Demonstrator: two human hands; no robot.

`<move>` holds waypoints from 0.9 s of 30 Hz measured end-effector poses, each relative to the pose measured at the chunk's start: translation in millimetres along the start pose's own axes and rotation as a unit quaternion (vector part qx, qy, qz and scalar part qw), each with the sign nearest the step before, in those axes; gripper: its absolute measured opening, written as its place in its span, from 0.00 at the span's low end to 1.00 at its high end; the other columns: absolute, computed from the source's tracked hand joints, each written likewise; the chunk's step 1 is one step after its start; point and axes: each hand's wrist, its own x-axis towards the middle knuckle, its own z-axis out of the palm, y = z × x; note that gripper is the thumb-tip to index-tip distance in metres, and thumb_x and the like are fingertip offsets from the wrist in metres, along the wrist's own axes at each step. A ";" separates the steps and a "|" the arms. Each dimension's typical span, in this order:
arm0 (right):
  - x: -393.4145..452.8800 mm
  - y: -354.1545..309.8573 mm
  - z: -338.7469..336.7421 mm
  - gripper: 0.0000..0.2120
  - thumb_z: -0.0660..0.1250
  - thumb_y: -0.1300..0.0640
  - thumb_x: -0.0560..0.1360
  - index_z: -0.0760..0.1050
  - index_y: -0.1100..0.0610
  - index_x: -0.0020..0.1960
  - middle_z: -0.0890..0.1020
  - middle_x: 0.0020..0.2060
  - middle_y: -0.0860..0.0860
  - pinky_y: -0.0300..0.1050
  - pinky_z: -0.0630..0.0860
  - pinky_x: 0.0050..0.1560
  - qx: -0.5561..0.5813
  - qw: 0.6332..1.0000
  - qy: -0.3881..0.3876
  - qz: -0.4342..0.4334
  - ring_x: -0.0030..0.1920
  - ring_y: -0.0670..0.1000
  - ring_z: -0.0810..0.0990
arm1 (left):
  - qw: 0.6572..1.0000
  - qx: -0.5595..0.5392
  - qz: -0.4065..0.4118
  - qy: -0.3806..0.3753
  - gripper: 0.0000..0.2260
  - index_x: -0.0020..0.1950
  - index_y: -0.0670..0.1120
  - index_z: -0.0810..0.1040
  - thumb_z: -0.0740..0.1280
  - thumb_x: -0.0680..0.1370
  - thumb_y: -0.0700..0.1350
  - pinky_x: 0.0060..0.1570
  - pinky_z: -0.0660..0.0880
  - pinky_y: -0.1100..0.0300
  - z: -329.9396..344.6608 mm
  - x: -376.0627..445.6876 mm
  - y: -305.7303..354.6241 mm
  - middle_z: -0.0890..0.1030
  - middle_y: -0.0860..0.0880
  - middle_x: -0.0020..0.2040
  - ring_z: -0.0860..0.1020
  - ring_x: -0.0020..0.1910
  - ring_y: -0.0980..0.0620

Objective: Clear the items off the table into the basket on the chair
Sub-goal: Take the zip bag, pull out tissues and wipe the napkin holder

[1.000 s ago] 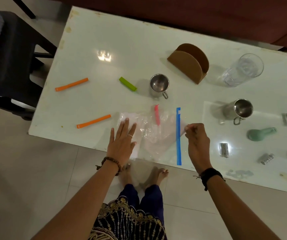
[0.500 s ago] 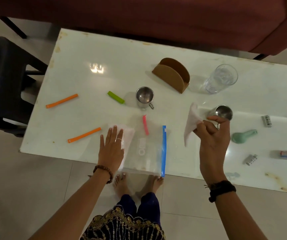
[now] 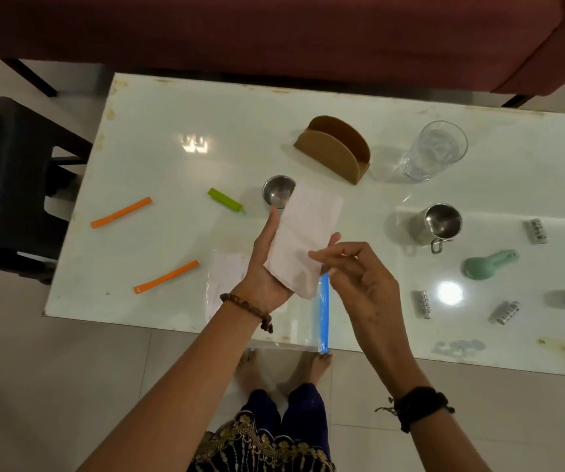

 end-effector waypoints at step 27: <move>21.0 -0.1 -17.5 0.17 0.59 0.65 0.78 0.82 0.48 0.47 0.86 0.44 0.44 0.37 0.80 0.43 0.187 0.969 0.064 0.149 0.44 0.43 0.83 | 0.996 -0.038 0.014 0.083 0.12 0.49 0.47 0.82 0.63 0.72 0.49 0.42 0.81 0.56 -29.9 -14.2 5.3 0.85 0.48 0.40 0.84 0.40 0.50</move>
